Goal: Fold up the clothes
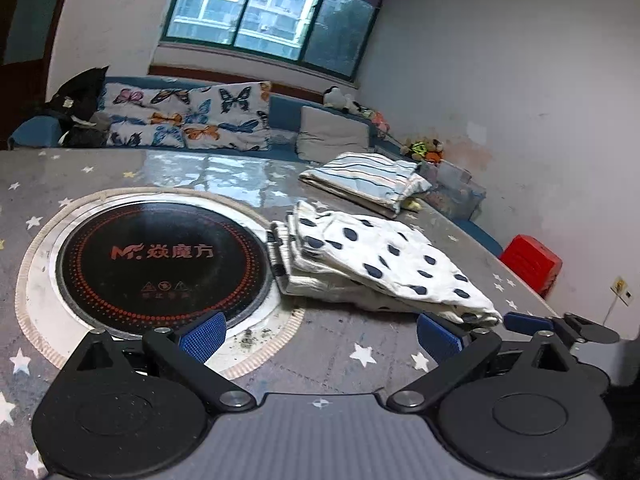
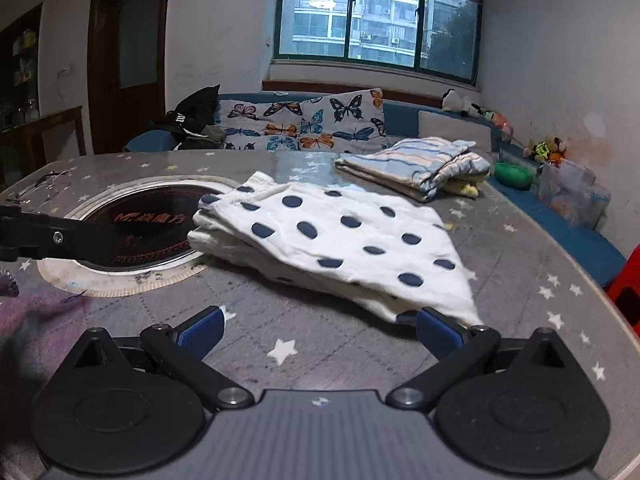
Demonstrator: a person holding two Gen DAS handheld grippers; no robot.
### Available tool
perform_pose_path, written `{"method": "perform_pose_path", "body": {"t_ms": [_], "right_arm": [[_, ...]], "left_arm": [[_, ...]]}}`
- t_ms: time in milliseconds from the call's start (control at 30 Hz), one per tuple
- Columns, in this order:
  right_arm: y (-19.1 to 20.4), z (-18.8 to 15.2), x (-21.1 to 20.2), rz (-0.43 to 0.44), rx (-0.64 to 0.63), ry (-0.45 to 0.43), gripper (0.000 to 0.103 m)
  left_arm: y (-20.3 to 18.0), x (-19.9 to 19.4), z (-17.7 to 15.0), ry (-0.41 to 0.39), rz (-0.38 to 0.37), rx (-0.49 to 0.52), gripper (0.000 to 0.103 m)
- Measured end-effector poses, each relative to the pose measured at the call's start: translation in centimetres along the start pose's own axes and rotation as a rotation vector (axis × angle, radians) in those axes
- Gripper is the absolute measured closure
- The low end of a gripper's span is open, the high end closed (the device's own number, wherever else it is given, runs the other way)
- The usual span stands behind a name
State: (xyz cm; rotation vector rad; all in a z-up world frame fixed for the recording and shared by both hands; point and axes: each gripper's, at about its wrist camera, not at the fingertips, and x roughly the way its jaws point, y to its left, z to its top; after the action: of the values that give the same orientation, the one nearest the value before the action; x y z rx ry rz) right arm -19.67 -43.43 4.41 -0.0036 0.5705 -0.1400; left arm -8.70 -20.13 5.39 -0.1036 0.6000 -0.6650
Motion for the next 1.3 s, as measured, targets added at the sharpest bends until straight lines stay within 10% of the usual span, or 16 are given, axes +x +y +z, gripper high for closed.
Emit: {"method": "perform_pose_path", "body": {"t_ms": [1300], "right_arm": [[-1.6, -2.4, -1.9, -0.051, 0.192, 0.032, 0.000]], "left_arm": [[-2.6, -0.1, -4.0, 0.124, 0.126, 0.106, 0.000]]}}
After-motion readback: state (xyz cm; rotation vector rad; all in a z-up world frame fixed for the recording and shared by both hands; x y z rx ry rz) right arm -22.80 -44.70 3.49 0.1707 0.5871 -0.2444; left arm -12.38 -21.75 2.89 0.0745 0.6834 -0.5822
